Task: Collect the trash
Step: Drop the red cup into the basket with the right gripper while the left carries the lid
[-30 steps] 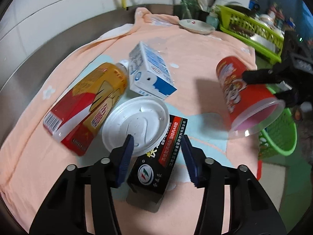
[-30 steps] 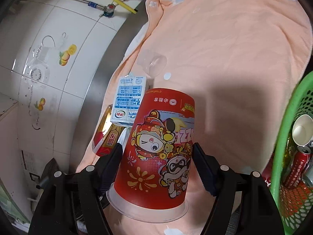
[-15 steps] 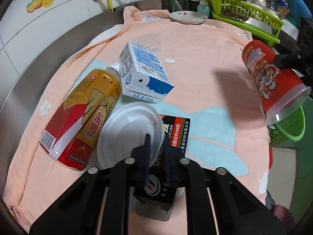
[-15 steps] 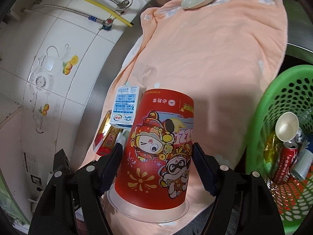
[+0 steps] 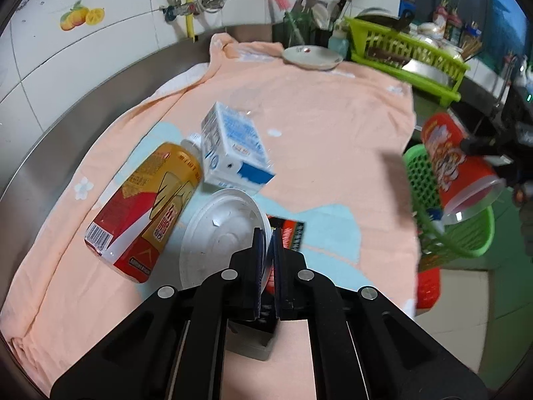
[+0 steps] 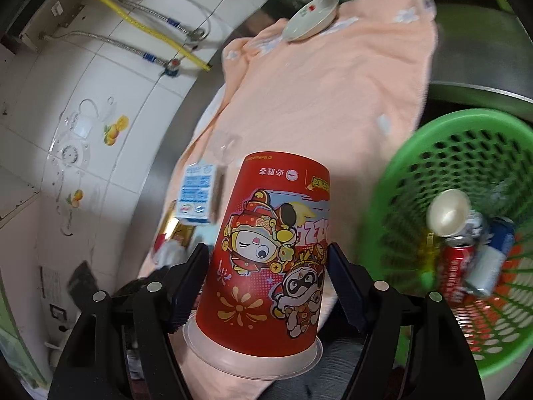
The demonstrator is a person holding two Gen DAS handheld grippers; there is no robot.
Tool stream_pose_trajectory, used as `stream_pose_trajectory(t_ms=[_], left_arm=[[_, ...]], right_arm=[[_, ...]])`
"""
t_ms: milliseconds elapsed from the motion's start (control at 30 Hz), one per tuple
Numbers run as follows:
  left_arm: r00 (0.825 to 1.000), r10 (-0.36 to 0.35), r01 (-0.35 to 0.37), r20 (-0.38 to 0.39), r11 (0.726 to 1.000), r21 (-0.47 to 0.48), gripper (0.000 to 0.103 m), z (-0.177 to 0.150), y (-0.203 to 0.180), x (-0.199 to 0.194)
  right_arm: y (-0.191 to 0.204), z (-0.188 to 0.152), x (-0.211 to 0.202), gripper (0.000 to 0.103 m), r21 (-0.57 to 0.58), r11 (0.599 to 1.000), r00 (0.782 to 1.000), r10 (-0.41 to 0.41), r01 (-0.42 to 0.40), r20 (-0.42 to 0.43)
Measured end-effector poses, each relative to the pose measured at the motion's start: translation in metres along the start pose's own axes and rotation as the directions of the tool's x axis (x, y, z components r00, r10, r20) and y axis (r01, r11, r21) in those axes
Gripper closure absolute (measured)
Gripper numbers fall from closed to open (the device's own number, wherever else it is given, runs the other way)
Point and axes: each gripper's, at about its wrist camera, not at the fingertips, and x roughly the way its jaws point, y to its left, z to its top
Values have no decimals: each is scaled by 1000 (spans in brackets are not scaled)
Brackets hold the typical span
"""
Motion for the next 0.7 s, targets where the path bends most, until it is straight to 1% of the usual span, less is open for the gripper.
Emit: stream_pose_trajectory(t_ms=[100,167,267,333,400,433,567,633,700], left_arm=[[999,-32,32,26,999,4,99,6,-8,-11],[997,-66,66,39,998,5,99,11,-15,-17],[993,-108,107,57,994,19,99,16,-30,-23],[988,-139,137,63,990,26,98,19,-41,-25],[985,-158,156,66,987,37,98,22,-52,-26],[983,-172,169,63,985,42,98,24,-58,-25],[977,-207,204,57,977,58,98,31,-80,-24],[974,-218,214,57,974,67,98,33,-88,-24],[972,-230,226,55,971,72,98,37,-96,-23]], right_arm=[[-18,0,-16,34,10,998,997,-70,69,27],[-31,0,-26,34,9,990,989,-141,141,50],[-52,-2,-34,34,8,970,968,-241,241,70],[-71,-5,-33,34,21,952,950,-306,305,57],[-87,-7,-28,34,25,939,938,-345,344,42],[-97,-10,-23,34,29,926,926,-377,376,33],[-123,-15,-3,34,43,917,918,-397,398,-21],[-127,-17,7,34,36,909,910,-413,415,-41],[-130,-18,15,34,29,908,908,-415,417,-65]])
